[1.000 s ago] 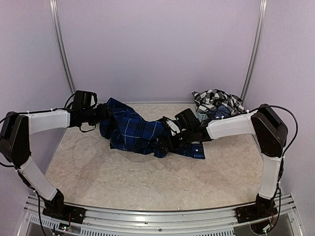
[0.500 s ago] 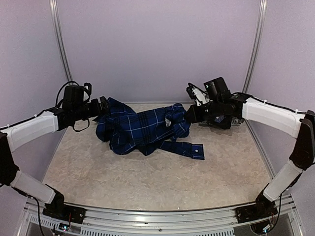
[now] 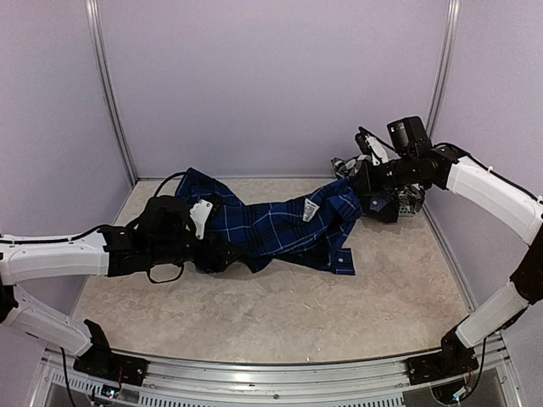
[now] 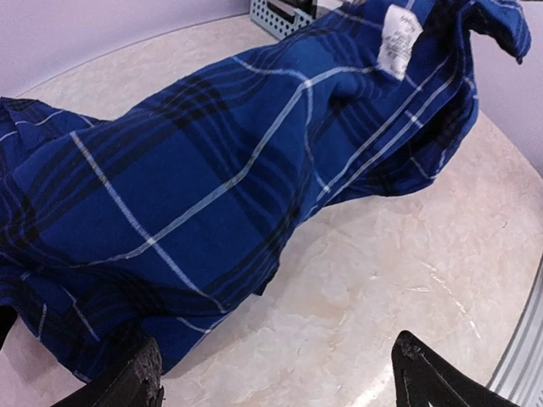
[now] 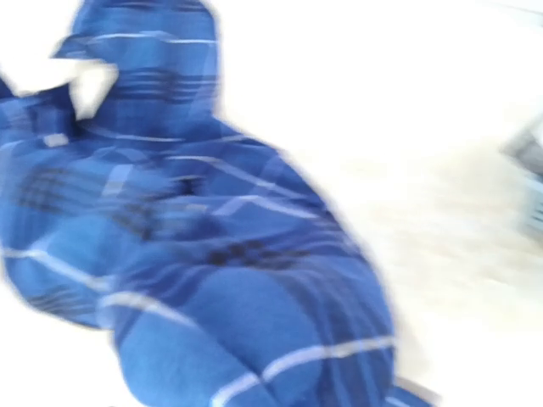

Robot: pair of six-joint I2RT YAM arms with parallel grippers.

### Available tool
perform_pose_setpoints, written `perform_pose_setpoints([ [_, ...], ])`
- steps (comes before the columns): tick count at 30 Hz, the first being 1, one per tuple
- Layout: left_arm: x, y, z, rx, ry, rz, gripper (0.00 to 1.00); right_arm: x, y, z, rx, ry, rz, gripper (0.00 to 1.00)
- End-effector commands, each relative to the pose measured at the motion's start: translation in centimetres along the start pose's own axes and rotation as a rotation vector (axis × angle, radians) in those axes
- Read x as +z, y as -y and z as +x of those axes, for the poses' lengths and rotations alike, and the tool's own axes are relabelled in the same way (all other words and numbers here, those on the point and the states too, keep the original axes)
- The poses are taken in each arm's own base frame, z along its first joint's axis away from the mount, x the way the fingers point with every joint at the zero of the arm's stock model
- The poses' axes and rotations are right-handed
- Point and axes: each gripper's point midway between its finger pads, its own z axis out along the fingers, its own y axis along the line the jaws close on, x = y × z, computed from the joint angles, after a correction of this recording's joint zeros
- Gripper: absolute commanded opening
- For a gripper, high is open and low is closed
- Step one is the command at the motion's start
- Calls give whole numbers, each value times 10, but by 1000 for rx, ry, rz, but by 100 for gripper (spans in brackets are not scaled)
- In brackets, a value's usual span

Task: Fold and stack the long sleeve shirts
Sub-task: Flatten out the crumpled shirt at the center of the board.

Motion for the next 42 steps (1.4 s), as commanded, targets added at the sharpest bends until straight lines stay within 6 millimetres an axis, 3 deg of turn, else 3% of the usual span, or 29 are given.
perform_pose_setpoints([
  [1, 18, -22, 25, 50, -74, -137, 88, -10, 49, -9, 30, 12, 142, 0],
  [10, 53, -44, 68, 140, -196, -248, 85, -9, 94, 8, 69, -27, 196, 0],
  [17, 74, -15, 71, 237, -155, -178, 86, -4, 104, 11, 76, -37, 184, 0],
  [22, 94, -29, 83, 294, -206, -276, 81, -3, 102, 12, 74, -36, 167, 0],
  [29, 104, -51, 86, 345, -226, -409, 59, -6, 104, 14, 68, -44, 176, 0],
  [36, 97, -61, 78, 331, -221, -407, 9, -16, 117, 20, 73, -54, 246, 0],
  [38, 88, -56, 67, 318, -212, -384, 0, -21, 122, 23, 79, -56, 276, 0],
  [42, 56, -13, 23, 270, -165, -191, 0, -27, 125, 33, 86, -71, 309, 0],
])
